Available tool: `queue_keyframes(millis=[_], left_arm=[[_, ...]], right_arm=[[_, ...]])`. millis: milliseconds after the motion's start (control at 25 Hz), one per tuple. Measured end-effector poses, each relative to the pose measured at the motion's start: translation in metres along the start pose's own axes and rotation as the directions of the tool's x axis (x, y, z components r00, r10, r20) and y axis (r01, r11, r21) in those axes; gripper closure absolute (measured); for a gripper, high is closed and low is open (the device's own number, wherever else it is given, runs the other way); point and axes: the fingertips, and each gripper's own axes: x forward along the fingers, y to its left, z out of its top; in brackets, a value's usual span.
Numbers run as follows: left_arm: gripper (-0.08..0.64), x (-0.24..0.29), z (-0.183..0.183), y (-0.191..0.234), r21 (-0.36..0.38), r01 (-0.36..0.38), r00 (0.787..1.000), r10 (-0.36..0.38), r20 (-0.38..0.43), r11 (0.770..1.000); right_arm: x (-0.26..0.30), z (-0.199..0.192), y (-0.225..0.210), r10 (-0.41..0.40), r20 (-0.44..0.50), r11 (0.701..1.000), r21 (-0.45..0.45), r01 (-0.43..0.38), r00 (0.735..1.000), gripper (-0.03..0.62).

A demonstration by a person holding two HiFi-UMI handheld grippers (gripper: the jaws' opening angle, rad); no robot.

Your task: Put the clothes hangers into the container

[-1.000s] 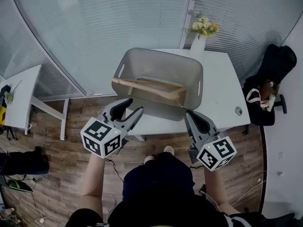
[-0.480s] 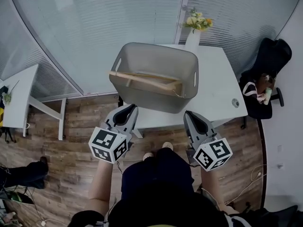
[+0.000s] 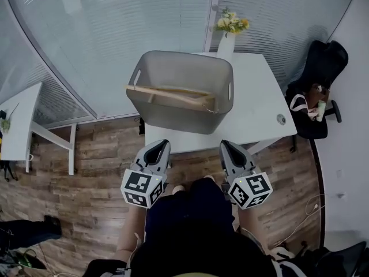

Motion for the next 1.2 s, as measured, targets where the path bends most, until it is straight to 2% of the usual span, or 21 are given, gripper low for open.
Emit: queue_keyframes(millis=[440,640,1200], left_arm=[[0.548,0.008,-0.005,-0.006,-0.023,0.028,1.000,-0.027,0.007,0.999],[0.548,0.014,-0.002,-0.005,-0.025,0.026,1.000,-0.026,0.012,0.999],[0.548,0.019,-0.002,0.001,-0.024,0.030,1.000,-0.030,0.006,0.999]], right_arm=[[-0.001,-0.013,-0.013,-0.007,-0.047,1.000,-0.002,0.007,0.999,0.560],[0.003,-0.007,-0.016,0.014,-0.030,0.999,0.039,-0.012,0.999,0.563],[0.013,-0.008,-0.019,0.006,-0.045,0.999,0.047,-0.004,0.999,0.563]])
